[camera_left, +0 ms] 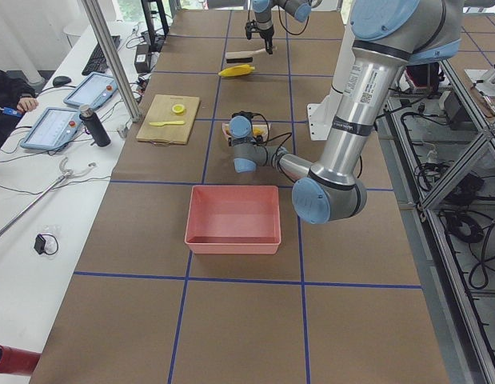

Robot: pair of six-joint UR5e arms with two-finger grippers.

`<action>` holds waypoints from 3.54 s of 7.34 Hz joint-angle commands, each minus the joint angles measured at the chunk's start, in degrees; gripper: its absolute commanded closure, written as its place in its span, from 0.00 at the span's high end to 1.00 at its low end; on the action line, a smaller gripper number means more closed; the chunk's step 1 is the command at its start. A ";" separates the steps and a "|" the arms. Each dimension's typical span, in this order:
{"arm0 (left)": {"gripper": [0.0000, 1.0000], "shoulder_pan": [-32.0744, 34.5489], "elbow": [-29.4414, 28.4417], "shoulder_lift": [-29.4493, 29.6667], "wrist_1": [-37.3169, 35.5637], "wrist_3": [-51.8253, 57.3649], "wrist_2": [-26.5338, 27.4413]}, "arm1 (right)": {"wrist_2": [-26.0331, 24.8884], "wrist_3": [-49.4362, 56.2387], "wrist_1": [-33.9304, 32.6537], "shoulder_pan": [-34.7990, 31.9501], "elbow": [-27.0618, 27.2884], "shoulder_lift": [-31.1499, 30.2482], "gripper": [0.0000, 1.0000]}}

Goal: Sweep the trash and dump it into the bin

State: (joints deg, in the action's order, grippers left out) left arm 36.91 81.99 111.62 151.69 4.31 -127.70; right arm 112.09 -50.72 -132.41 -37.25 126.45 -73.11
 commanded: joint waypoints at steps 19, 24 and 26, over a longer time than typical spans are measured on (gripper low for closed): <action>0.98 -0.44 0.01 0.44 -0.34 0.00 0.09 | -1.53 6.96 9.75 2.27 -11.90 1.39 0.00; 0.98 -0.44 -0.17 0.44 -0.25 0.00 0.00 | 4.45 -1.72 15.25 6.12 -11.32 3.75 0.00; 0.98 -0.44 -0.17 0.35 -0.16 0.00 0.00 | 4.27 -11.03 15.25 12.26 -10.52 8.67 0.00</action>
State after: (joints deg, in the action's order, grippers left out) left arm 36.48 81.83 112.01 151.48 4.31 -127.69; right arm 116.36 -56.20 -117.19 -28.56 115.45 -67.11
